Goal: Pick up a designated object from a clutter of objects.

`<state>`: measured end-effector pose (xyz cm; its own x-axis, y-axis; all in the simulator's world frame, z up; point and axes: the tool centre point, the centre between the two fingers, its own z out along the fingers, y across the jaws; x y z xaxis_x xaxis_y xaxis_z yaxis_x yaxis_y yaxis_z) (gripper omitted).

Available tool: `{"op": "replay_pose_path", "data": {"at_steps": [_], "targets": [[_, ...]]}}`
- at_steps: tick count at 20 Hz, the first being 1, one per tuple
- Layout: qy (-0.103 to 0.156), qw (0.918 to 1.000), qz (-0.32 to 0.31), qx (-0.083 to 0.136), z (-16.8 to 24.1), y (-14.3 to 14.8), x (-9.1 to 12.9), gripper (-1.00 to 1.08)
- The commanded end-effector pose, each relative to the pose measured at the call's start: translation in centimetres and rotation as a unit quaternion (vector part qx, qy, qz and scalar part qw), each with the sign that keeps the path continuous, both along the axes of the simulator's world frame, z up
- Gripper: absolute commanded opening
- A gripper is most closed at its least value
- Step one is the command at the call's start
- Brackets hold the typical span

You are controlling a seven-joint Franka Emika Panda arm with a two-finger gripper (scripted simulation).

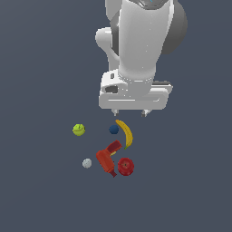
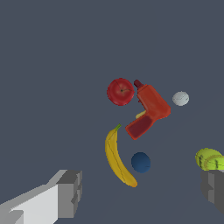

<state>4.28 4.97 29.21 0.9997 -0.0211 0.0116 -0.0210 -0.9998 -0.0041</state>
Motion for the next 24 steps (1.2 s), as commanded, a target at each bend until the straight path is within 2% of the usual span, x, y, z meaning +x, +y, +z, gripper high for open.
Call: {"op": "replay_pose_path", "data": {"at_steps": [1, 9, 16, 24], "targets": [[0.001, 0.9996, -0.026, 0.002, -1.3, 0.0, 1.2, 1.0], [0.004, 0.991, -0.134, 0.006, -7.3, -0.1, 5.5, 1.0], [0.006, 0.9745, -0.224, 0.005, -13.2, -0.2, 8.5, 1.0], [0.006, 0.9574, -0.289, 0.001, -18.0, -0.4, 10.1, 1.0]]}}
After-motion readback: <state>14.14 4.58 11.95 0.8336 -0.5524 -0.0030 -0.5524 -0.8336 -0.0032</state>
